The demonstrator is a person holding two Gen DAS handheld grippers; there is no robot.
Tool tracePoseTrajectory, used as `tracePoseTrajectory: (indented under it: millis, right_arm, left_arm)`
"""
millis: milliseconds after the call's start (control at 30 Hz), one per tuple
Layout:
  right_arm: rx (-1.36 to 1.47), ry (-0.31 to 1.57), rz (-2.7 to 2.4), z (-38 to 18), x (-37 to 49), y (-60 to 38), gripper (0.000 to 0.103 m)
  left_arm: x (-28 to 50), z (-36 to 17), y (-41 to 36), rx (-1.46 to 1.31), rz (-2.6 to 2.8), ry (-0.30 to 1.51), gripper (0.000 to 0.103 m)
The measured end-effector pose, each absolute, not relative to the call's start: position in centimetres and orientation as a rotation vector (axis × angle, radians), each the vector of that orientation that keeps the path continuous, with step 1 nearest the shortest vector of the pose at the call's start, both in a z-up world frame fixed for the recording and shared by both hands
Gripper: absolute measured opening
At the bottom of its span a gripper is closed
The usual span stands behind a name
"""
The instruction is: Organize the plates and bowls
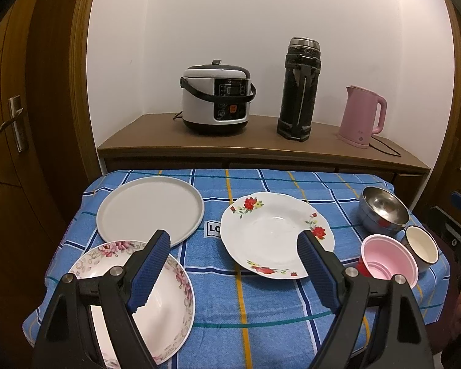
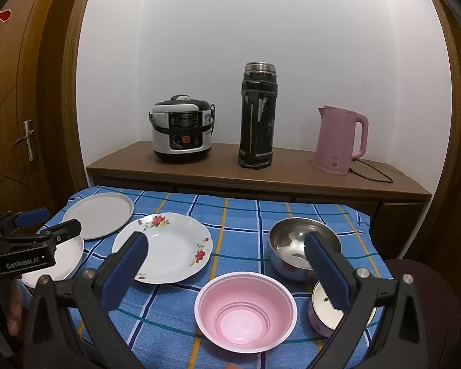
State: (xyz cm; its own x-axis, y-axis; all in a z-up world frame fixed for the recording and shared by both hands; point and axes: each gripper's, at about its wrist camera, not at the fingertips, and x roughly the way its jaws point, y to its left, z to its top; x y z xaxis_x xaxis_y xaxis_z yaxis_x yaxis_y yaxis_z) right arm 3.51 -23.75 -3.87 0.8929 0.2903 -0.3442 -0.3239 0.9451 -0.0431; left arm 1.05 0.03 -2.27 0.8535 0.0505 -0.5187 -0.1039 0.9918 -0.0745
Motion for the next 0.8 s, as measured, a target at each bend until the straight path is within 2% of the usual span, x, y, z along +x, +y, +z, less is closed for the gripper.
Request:
tracePoseTrajectory:
  millis: [800]
  right_arm:
    - [-0.11,0.355,0.335,-4.27,3.68,-22.94,0.103]
  left_arm:
    - [1.0,-2.37,-0.02,-0.098,0.089,0.534,0.087]
